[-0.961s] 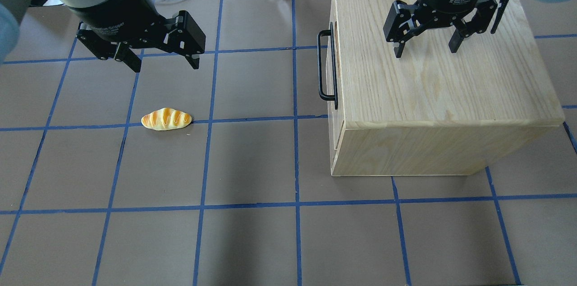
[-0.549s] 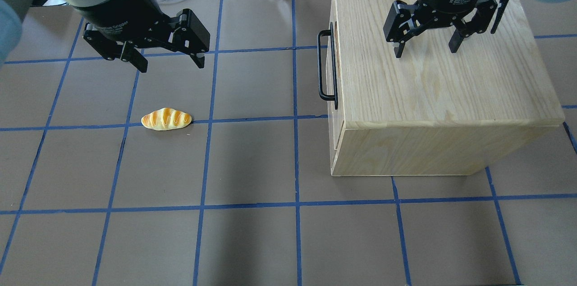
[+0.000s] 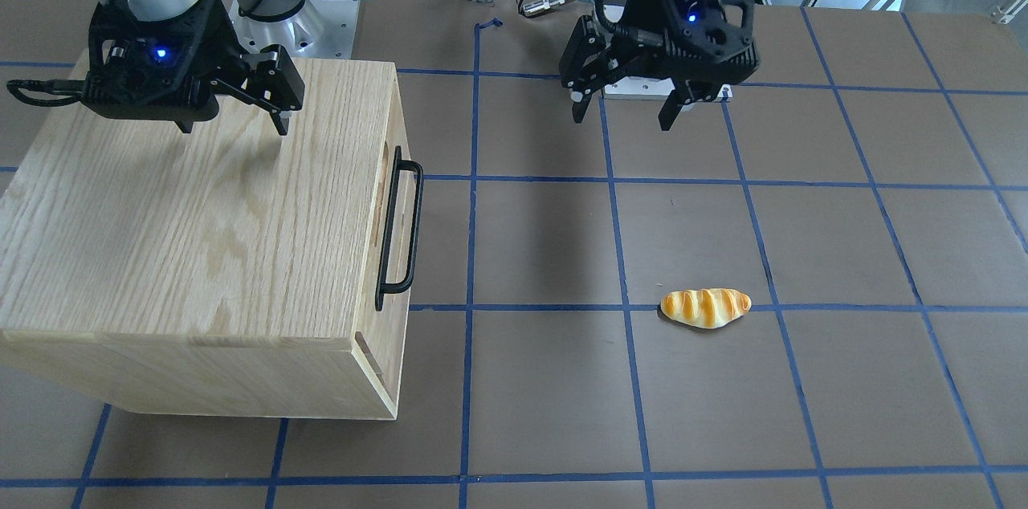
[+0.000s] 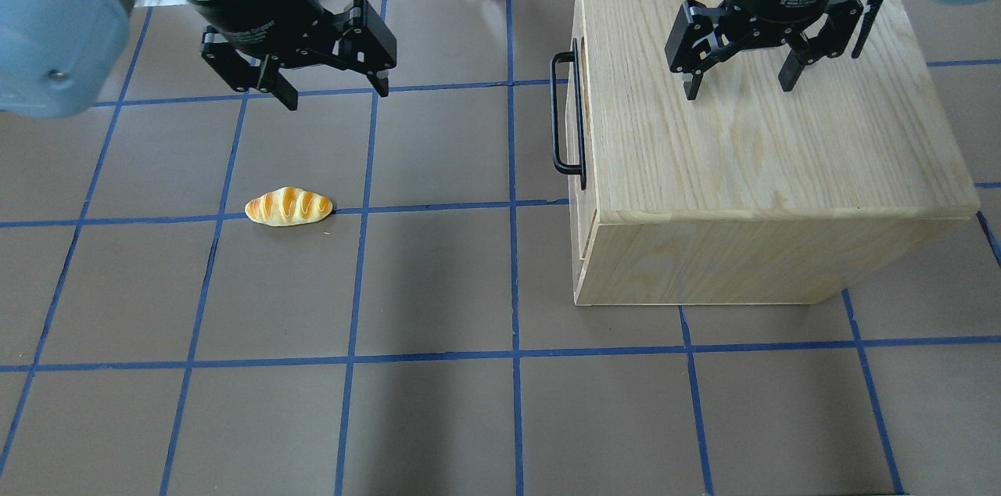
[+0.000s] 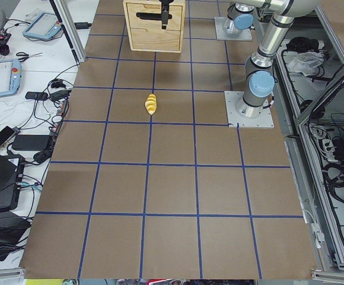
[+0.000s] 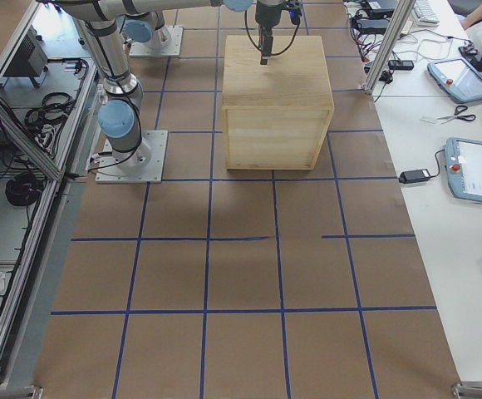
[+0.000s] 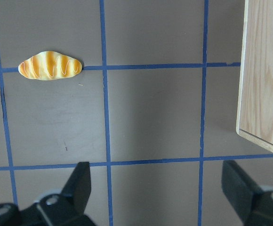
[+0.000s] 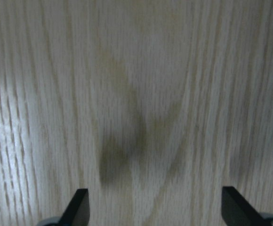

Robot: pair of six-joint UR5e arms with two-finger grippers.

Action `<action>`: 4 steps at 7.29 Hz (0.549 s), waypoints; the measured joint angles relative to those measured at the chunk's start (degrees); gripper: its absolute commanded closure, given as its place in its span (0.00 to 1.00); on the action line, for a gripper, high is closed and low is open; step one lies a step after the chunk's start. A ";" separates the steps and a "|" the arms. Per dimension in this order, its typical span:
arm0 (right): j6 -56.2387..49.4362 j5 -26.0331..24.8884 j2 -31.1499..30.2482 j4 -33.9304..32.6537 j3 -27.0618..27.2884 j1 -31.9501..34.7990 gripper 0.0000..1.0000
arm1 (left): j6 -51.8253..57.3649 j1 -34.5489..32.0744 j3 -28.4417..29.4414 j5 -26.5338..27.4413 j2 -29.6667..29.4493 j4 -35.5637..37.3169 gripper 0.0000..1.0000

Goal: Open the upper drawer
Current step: 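Move the left gripper toward the black drawer handle on the cabinet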

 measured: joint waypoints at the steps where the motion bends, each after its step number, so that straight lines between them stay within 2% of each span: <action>1: 0.00 0.00 0.00 0.00 0.00 0.00 0.00 | -1.51 -1.49 -0.03 -2.79 -2.83 2.93 0.01; 4: -0.04 0.00 0.00 0.00 0.03 0.00 0.00 | -3.93 -7.38 -0.04 -8.85 -11.15 12.47 0.01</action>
